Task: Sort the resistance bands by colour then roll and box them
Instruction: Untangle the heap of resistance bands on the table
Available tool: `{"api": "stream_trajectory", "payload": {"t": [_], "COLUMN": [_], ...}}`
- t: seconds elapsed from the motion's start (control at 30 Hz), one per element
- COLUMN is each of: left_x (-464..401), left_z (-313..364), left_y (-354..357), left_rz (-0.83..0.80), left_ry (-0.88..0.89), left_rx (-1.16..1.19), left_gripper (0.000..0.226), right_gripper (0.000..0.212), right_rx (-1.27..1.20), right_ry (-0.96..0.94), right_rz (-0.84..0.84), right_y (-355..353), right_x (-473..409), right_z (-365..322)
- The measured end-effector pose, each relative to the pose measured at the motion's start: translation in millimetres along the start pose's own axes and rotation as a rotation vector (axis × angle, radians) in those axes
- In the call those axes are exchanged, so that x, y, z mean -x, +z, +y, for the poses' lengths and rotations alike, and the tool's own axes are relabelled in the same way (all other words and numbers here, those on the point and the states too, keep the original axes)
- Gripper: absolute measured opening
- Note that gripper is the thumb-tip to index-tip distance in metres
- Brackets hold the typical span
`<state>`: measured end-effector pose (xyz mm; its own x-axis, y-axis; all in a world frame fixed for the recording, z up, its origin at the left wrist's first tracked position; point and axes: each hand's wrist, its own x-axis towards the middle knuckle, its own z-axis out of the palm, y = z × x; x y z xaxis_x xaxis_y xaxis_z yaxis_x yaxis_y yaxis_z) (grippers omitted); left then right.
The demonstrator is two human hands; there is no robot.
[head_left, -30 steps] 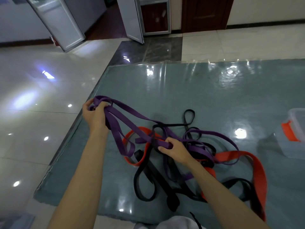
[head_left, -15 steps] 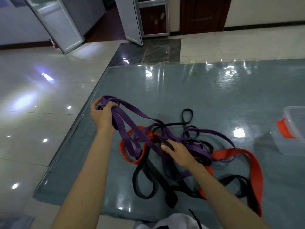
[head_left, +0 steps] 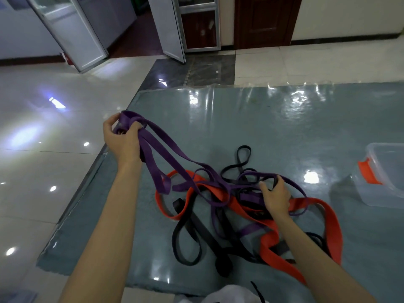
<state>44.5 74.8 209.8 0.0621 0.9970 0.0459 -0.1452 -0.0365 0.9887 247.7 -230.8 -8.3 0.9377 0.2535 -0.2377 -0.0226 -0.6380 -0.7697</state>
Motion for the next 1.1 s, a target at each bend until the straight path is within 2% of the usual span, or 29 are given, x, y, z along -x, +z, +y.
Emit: {"api": "stream_trajectory", "payload": {"t": [0.07,0.13,0.2,0.33,0.43,0.53,0.63,0.73,0.77,0.87,0.97,1.1], "left_x": [3,9,17,27,27,22,15,8,7,3,2,20], "left_z": [8,16,26,44,56,66,74,73,71,62,48,24], "left_y": [4,6,7,0,-11,-27,-48,-67,-73,-82,-83,-67], "left_rz": [-0.057,-0.111,-0.156,-0.250,-0.298,-0.309,-0.312,-0.332,-0.336,-0.329,-0.352,-0.433], "left_ry": [0.010,0.019,0.020,0.019,0.037,0.035,-0.019,-0.054,-0.068,-0.102,-0.158,-0.204], "left_rx": [-0.015,-0.035,-0.039,-0.043,-0.052,-0.071,-0.043,-0.034,-0.032,-0.054,-0.073,-0.092], "left_gripper": [0.058,0.058,0.059,0.058,0.049,0.048,0.048,0.046,0.045,0.043,0.043,0.040], "right_gripper": [0.086,0.094,0.103,0.123,0.116,0.093,0.078,0.025,0.017,0.013,0.029,0.029], "right_rx": [0.175,0.264,0.297,0.351,0.285,0.168,-0.022,-0.035,-0.055,-0.206,-0.316,-0.541], "right_ry": [-0.033,-0.224,-0.443,-0.826,-0.914,-0.897,-0.714,-0.672,-0.634,-0.510,-0.434,-0.284], "right_rz": [0.000,0.039,0.002,-0.214,-0.383,-0.396,-0.483,-0.592,-0.641,-0.665,-0.513,-0.328], "right_y": [3,12,24,56,80,92,91,84,81,66,47,13], "right_x": [4,12,23,44,58,65,70,71,75,86,96,109], "right_z": [-9,-27,-53,-113,-150,-171,-184,-189,-190,-193,-198,-197]}}
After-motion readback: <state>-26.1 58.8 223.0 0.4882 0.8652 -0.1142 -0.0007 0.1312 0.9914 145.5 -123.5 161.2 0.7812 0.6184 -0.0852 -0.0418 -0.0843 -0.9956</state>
